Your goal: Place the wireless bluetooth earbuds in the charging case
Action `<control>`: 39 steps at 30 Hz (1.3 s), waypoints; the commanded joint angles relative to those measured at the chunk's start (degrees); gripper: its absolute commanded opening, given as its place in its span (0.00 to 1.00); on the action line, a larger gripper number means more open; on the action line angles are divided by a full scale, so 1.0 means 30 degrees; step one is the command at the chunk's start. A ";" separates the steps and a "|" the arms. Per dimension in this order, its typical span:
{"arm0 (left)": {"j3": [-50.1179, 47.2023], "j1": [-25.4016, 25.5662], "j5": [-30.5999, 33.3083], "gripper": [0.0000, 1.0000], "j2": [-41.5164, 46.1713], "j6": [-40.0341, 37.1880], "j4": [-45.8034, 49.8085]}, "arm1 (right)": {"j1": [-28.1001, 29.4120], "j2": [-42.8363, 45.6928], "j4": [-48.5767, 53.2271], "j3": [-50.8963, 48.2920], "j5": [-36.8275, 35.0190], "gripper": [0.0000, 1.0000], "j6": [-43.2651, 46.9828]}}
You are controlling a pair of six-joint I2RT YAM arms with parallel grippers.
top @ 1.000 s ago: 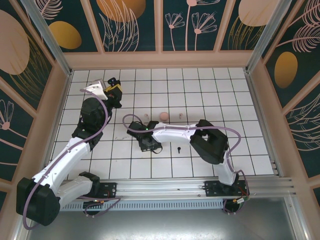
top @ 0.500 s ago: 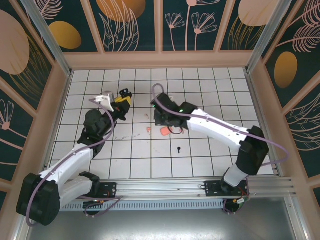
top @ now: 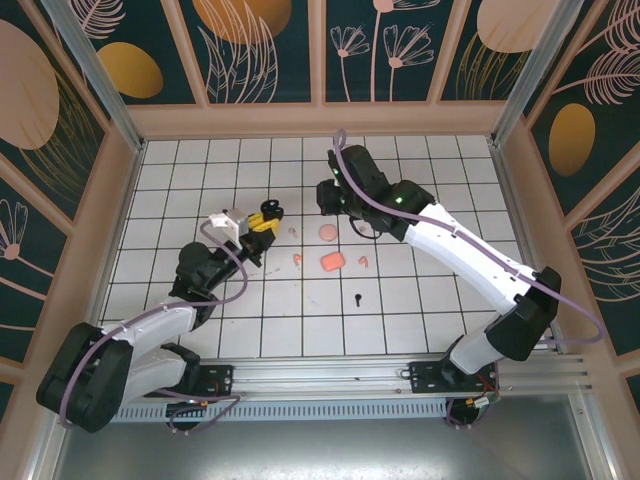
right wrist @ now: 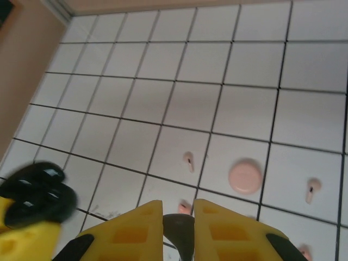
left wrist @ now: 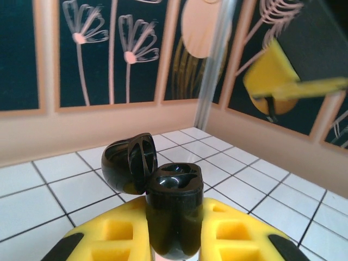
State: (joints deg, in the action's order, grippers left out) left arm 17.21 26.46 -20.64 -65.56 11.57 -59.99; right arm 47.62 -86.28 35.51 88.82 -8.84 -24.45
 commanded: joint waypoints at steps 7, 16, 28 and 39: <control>0.2032 0.2023 0.0264 0.00 -0.2014 -0.3428 -0.1986 | 0.0449 0.1565 -0.2628 0.0016 0.1431 0.17 0.1930; 0.4546 0.2723 -0.0818 0.00 -0.4575 -0.3756 -0.3100 | 0.1834 0.3346 -0.4999 -0.2256 0.0115 0.17 0.2333; 0.5110 0.2771 -0.2170 0.00 -0.5016 -0.3262 -0.3589 | 0.1941 0.4341 -0.7083 -0.4440 0.0398 0.17 0.2693; 0.4927 0.2765 -0.2752 0.00 -0.4471 -0.2778 -0.3793 | 0.1883 0.4012 -0.7351 -0.4414 0.0142 0.17 0.2641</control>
State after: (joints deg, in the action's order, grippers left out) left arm 31.33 34.41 -27.00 -80.51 2.17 -67.68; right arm 53.25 -74.72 16.03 75.96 -7.66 -17.19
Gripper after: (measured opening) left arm 0.182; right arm 0.174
